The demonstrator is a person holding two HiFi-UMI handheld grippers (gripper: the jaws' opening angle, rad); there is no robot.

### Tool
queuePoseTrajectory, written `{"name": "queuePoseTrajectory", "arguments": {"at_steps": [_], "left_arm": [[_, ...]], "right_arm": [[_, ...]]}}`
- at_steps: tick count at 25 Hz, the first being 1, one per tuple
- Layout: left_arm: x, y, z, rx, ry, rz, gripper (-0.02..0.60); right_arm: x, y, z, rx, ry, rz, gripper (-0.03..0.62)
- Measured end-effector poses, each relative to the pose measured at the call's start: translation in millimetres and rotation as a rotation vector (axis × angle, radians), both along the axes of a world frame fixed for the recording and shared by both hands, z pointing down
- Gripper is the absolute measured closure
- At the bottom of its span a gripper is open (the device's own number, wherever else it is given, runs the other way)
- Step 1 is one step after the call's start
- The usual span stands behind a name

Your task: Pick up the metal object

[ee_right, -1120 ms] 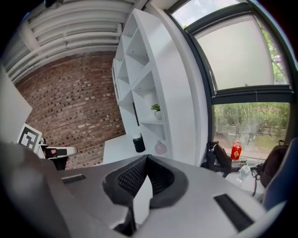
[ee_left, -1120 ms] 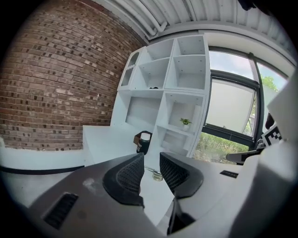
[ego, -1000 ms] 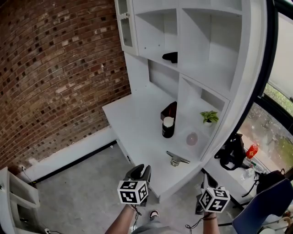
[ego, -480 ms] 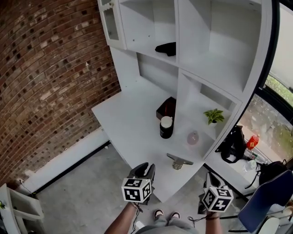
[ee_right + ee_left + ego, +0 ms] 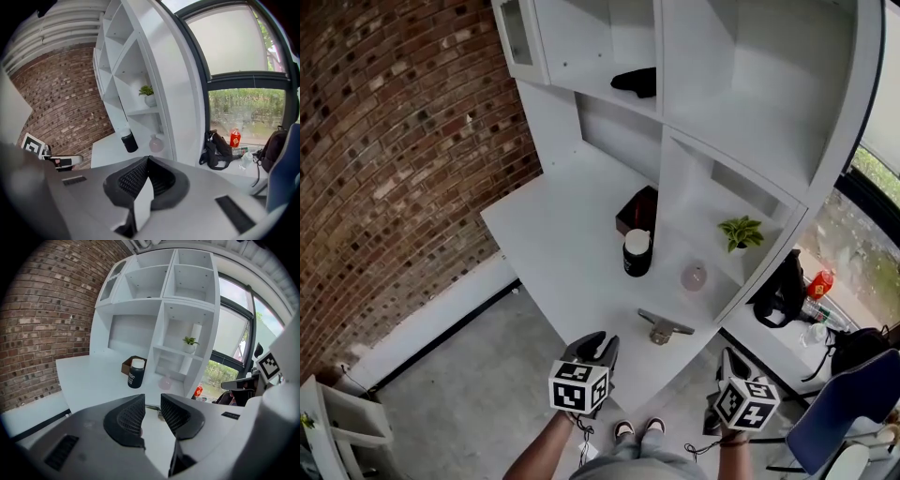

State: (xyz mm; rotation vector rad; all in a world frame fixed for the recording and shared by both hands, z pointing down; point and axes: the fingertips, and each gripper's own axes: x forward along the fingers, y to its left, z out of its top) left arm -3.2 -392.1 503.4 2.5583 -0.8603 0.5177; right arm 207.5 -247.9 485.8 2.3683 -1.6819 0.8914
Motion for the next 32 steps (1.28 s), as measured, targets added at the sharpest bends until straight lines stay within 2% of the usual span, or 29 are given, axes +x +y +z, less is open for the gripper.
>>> {"name": "queuePoseTrajectory", "arguments": {"at_steps": [13, 22, 27, 32], "left_arm": [[41.0, 9.5, 26.9, 0.047, -0.178, 0.243, 0.477], [70.8, 19.5, 59.8, 0.104, -0.340, 0.490, 0.479], [83.2, 16.1, 78.9, 0.131, -0.379, 0.564, 0.479], [94.5, 13.4, 92.7, 0.191, -0.463, 0.657, 0.479]], "right_arm": [[17.6, 5.6, 35.9, -0.032, -0.062, 0.062, 0.594], [22.3, 18.8, 81.1, -0.079, -0.111, 0.109, 0.594], [23.8, 26.0, 105.1, -0.093, -0.146, 0.149, 0.594], [29.5, 33.8, 134.2, -0.127, -0.149, 0.157, 0.594]]}}
